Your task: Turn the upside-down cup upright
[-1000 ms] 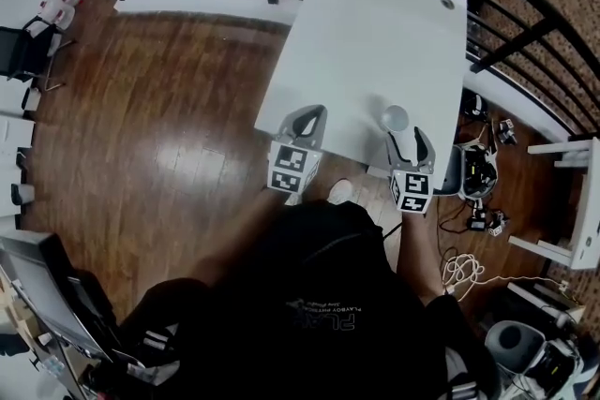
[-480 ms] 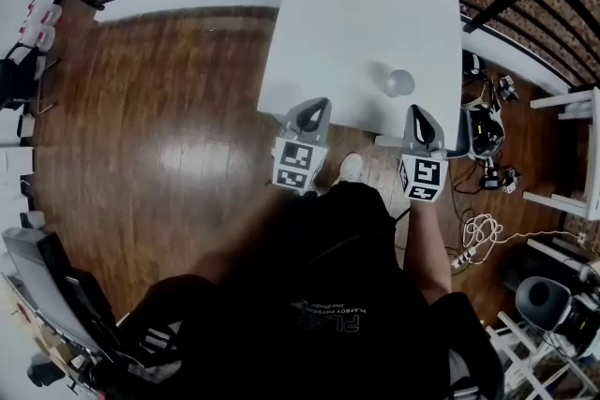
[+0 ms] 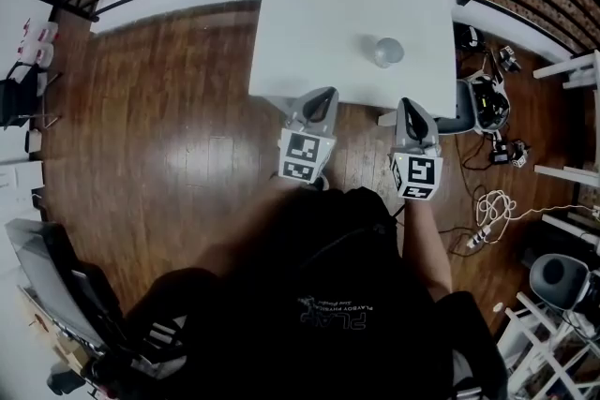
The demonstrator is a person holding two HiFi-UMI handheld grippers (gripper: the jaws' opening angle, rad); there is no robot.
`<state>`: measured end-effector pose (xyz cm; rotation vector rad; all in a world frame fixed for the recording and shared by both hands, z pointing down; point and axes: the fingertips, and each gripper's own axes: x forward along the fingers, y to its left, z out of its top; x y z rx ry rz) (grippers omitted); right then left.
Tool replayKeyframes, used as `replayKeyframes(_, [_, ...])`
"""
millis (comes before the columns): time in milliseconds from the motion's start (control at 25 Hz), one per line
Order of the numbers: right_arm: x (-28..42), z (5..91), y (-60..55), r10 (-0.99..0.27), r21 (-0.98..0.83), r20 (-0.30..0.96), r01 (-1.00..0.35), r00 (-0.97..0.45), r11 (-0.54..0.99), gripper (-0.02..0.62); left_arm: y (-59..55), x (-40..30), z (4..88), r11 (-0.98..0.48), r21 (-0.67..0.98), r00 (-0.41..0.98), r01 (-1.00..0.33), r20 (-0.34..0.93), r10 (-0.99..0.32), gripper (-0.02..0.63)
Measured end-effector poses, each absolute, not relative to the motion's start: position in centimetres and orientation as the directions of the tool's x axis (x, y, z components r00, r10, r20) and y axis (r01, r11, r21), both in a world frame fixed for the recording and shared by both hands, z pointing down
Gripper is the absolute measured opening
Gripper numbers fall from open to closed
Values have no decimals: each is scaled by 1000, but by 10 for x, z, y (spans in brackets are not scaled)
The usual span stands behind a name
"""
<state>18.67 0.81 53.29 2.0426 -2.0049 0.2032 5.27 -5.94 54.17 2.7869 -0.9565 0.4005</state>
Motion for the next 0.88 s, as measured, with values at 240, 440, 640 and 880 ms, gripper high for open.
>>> replayKeyframes(240, [183, 547, 72, -951, 80, 308, -995, -30, 57, 12, -25, 46, 550, -720, 80, 699, -689, 334, -632, -2])
replayKeyframes(440, [179, 527, 115, -966, 69, 254, -995, -53, 73, 12, 20, 31, 547, -671, 64, 648, -739, 341, -681, -2])
replayKeyframes(640, [182, 538, 145, -966, 48, 253, -997, -45, 59, 12, 49, 10, 547, -632, 44, 602, -774, 362, -712, -2])
replayKeyframes(880, [176, 539, 164, -964, 47, 264, -998, -24, 38, 12, 78, 1, 547, -655, 40, 616, -754, 388, -685, -2])
